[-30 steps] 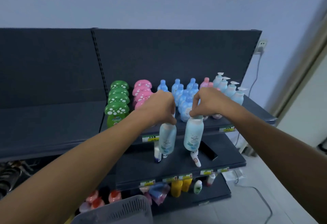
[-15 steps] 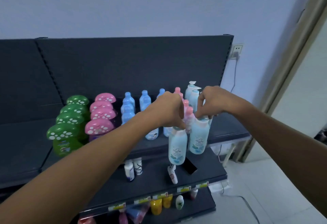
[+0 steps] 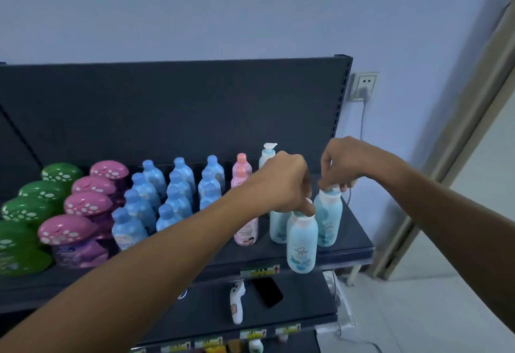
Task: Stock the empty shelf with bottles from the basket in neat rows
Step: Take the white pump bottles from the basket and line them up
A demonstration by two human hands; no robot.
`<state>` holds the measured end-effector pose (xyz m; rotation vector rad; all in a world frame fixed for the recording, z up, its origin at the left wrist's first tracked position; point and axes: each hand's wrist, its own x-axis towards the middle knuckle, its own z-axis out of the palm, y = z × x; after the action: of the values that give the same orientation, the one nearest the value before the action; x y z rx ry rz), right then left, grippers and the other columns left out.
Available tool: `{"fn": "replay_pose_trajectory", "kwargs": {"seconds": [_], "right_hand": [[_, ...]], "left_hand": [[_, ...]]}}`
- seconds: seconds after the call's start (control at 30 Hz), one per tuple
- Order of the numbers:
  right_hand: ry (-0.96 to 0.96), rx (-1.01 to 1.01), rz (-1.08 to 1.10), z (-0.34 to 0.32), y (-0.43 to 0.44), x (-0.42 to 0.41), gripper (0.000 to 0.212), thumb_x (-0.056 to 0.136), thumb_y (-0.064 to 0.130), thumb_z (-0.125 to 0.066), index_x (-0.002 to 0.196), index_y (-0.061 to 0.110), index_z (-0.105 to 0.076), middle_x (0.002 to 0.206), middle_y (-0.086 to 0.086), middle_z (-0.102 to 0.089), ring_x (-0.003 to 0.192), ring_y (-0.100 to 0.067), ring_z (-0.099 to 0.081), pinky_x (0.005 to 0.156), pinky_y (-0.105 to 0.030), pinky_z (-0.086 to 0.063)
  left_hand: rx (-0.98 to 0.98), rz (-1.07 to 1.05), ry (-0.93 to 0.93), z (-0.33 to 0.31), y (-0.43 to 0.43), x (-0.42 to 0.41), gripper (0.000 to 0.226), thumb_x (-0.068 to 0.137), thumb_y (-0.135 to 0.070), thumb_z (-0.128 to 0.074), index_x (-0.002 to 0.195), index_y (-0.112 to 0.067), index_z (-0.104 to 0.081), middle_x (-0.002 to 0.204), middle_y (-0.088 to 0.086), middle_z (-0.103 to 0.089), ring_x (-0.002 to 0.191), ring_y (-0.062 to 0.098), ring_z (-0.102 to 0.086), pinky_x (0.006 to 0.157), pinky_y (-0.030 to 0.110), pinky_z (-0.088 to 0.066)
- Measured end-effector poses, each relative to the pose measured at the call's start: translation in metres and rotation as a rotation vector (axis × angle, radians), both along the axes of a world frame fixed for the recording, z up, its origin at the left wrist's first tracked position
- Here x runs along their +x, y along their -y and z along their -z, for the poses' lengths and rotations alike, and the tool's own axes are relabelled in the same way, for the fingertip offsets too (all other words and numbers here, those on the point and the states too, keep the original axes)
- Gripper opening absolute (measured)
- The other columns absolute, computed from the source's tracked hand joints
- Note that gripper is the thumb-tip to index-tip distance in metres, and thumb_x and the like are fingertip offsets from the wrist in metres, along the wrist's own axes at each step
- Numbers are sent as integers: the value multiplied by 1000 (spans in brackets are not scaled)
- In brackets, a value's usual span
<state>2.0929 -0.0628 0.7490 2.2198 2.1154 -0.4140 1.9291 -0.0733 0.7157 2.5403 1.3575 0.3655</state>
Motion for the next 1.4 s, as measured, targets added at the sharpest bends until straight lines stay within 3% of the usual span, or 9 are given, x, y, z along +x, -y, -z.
{"fn": "replay_pose_trajectory", "kwargs": {"seconds": [0.1, 0.2, 0.43, 0.5, 0.67, 0.9, 1.4], "right_hand": [[12, 10, -23, 3, -24, 22, 23, 69, 23, -70, 84, 8, -78, 65, -2, -75, 60, -16, -71, 70, -26, -60], [9, 30, -58, 4, -47, 41, 17, 71, 24, -72, 81, 11, -79, 65, -2, -75, 66, -16, -74, 68, -25, -59], [-33, 97, -135, 8, -100, 67, 11, 76, 25, -76, 80, 16, -78, 67, -2, -75, 73, -19, -75, 69, -28, -60], [-42, 119, -147, 10, -115, 70, 9, 75, 25, -77, 79, 17, -78, 66, -1, -75, 72, -18, -75, 65, -26, -59], [-72, 151, -173, 21, -152, 72, 11, 74, 27, -80, 78, 17, -79, 68, 0, -75, 70, -14, -75, 74, -33, -64], [-115, 187, -187, 33, -194, 66, 13, 74, 31, -82, 75, 18, -78, 63, 3, -74, 66, -11, -73, 72, -32, -63], [-185, 129, -261, 51, -241, 52, 7, 74, 14, -74, 70, 19, -77, 64, 2, -74, 59, -9, -72, 65, -25, -61]], "left_hand": [[-8, -33, -10, 0, -14, 25, 23, 64, -40, -88, 76, -26, -74, 74, -13, -72, 69, 3, -67, 49, 24, -48], [-26, -66, 6, 0, -33, 44, 23, 64, -38, -87, 78, -24, -76, 72, -11, -72, 72, 7, -68, 59, 32, -61], [-26, -151, 27, 4, -77, 75, 22, 64, -34, -87, 80, -23, -79, 73, -11, -73, 70, 7, -69, 65, 34, -63], [-23, -183, 37, 7, -89, 79, 22, 64, -34, -88, 81, -23, -79, 74, -11, -73, 69, 7, -68, 65, 33, -63], [-40, -266, 65, 17, -118, 83, 21, 64, -34, -89, 79, -23, -79, 76, -10, -72, 73, 10, -68, 68, 36, -63], [-34, -351, 94, 28, -150, 84, 24, 63, -36, -90, 82, -24, -80, 80, -5, -71, 76, 15, -68, 68, 38, -63], [-51, -446, 148, 45, -180, 86, 24, 69, -29, -88, 91, -22, -81, 88, -1, -70, 77, 18, -68, 73, 38, -62]]}}
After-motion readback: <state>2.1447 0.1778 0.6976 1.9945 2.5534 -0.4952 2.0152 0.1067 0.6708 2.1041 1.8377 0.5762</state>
